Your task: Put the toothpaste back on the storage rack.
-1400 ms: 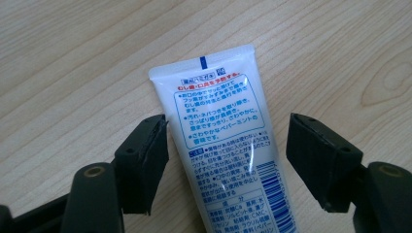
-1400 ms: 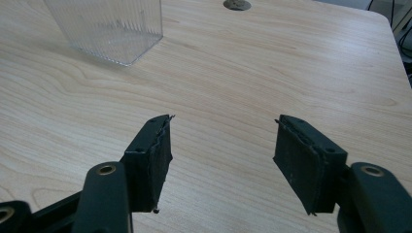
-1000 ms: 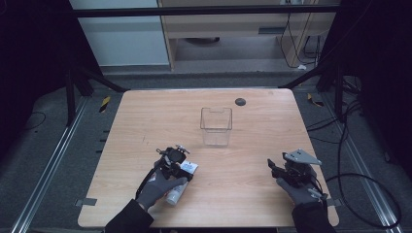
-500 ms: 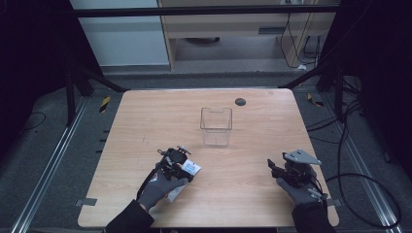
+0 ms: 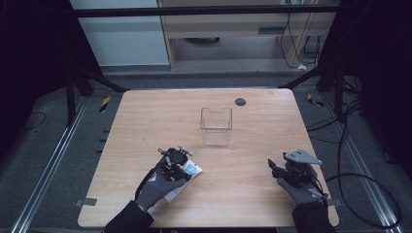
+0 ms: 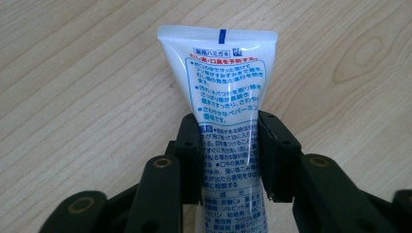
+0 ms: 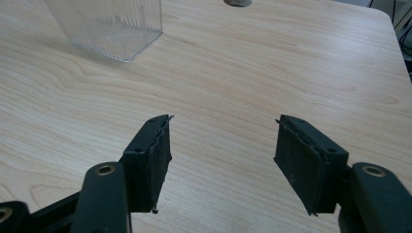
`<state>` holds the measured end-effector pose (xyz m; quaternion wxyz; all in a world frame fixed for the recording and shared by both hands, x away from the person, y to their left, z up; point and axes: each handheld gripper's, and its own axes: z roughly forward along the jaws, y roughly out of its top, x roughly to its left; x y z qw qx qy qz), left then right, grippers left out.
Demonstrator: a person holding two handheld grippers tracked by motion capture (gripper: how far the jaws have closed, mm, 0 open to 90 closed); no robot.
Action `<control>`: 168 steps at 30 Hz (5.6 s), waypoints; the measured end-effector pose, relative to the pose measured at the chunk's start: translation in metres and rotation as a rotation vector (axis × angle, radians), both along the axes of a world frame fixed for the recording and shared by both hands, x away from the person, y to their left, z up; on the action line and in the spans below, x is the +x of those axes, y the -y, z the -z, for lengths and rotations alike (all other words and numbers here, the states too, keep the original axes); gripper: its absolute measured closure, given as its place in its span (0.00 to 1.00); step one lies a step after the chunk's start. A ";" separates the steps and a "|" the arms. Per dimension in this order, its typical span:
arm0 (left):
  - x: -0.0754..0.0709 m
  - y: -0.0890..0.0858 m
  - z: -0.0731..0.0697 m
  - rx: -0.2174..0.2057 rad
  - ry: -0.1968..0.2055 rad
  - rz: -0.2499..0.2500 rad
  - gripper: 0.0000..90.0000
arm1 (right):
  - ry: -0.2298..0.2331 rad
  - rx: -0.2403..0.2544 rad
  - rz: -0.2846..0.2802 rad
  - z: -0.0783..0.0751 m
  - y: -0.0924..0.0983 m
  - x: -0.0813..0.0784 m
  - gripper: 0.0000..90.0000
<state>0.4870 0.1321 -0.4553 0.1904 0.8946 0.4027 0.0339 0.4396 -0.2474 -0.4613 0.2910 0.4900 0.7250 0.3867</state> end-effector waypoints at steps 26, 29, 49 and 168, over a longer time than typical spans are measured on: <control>-0.021 -0.024 -0.060 -0.163 0.208 0.029 0.82 | -0.007 0.008 0.001 0.000 0.001 0.000 0.42; -0.019 -0.027 -0.071 -0.191 0.272 0.001 0.82 | 0.004 0.001 0.004 0.000 0.001 0.001 0.41; 0.016 -0.038 -0.107 -0.364 0.568 -0.171 0.82 | 0.017 -0.005 0.009 0.002 0.001 0.001 0.41; 0.119 0.062 -0.028 -0.545 0.695 -0.245 0.80 | 0.017 -0.011 -0.016 0.007 -0.002 0.005 0.41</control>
